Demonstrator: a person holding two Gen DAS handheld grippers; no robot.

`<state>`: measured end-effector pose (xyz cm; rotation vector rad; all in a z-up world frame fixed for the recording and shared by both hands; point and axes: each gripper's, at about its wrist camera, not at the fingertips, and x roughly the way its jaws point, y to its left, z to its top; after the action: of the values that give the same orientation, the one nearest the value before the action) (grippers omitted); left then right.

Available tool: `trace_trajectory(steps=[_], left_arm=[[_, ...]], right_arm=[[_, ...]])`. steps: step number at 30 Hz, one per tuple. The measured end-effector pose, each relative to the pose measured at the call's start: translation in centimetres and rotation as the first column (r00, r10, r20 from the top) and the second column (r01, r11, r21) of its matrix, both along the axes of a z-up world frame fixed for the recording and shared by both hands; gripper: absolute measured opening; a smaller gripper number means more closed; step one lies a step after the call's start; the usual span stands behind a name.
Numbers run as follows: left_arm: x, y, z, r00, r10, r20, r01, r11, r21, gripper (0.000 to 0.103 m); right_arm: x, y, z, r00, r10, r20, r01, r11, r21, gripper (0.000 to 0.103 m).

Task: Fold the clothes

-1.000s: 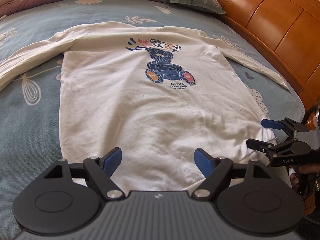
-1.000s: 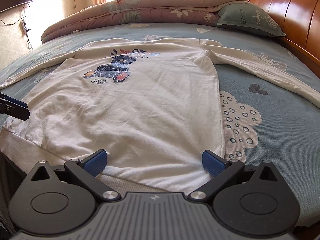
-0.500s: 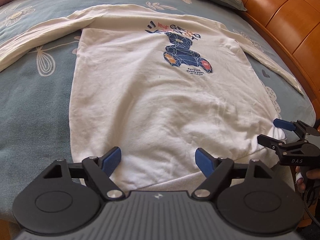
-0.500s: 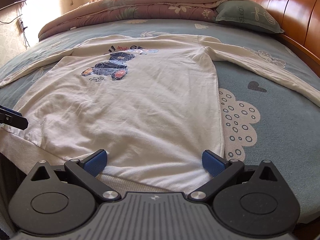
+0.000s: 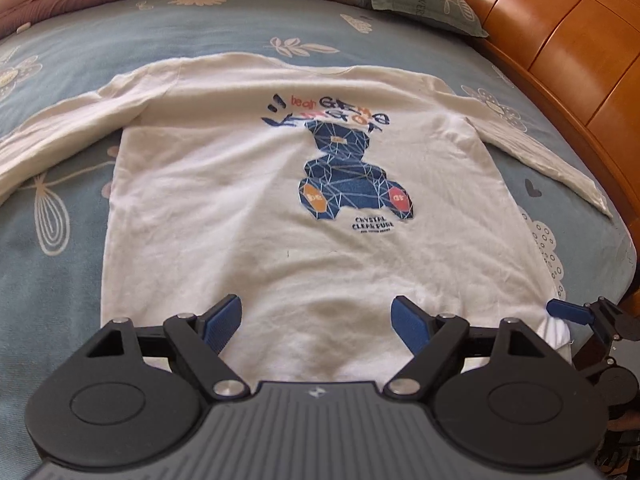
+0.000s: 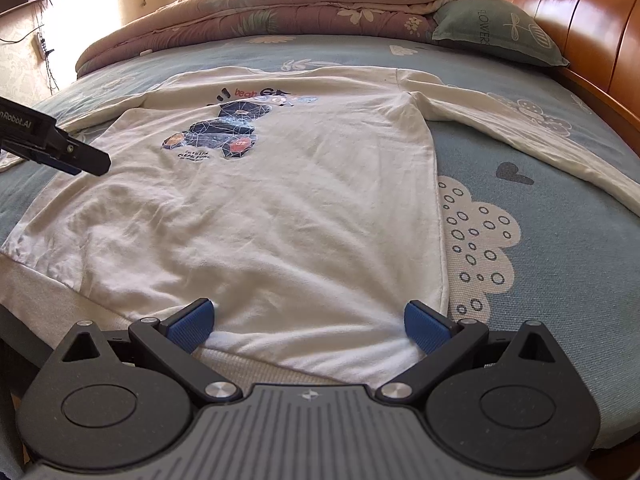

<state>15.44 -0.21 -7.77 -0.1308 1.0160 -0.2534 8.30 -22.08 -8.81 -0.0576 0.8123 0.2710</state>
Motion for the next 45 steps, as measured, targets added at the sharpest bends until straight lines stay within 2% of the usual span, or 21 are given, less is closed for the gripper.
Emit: trace_trajectory(steps=[8, 15, 21, 31, 40, 44, 45], left_arm=[[-1.4, 0.2, -0.8, 0.999, 0.042, 0.025, -0.041, 0.999, -0.012, 0.082], [-2.1, 0.7, -0.5, 0.998, 0.060, 0.029, -0.060, 0.998, 0.002, 0.082], [-2.4, 0.6, -0.9, 0.998, 0.044, 0.041, -0.045, 0.999, 0.021, 0.084], [-2.8, 2.2, -1.4, 0.995, 0.058, 0.079, -0.051, 0.994, -0.095, 0.086], [-3.2, 2.6, -1.6, 0.993, 0.043, 0.111, -0.029, 0.991, -0.130, 0.088], [-2.0, 1.9, -0.4, 0.997, 0.017, 0.072, -0.009, 0.994, -0.104, 0.088], [-1.3, 1.7, 0.3, 0.996, -0.010, 0.092, 0.020, 0.994, -0.105, 0.088]], right_arm=[[0.4, 0.3, 0.2, 0.999, -0.008, -0.037, 0.007, 1.000, -0.020, 0.103], [0.4, 0.4, 0.1, 1.000, -0.004, -0.027, 0.003, 1.000, -0.021, 0.103], [0.7, 0.5, 0.2, 0.999, -0.004, -0.034, 0.003, 1.000, -0.025, 0.103], [2.6, 1.5, 0.6, 0.992, -0.034, -0.118, 0.027, 0.998, -0.058, 0.103], [2.1, 1.7, 0.4, 0.995, -0.070, -0.074, 0.067, 0.997, -0.044, 0.103], [1.3, 1.5, 0.1, 0.996, -0.078, -0.033, 0.077, 0.997, -0.026, 0.103], [1.0, 1.4, 0.0, 0.997, -0.080, -0.020, 0.080, 0.997, -0.023, 0.103]])
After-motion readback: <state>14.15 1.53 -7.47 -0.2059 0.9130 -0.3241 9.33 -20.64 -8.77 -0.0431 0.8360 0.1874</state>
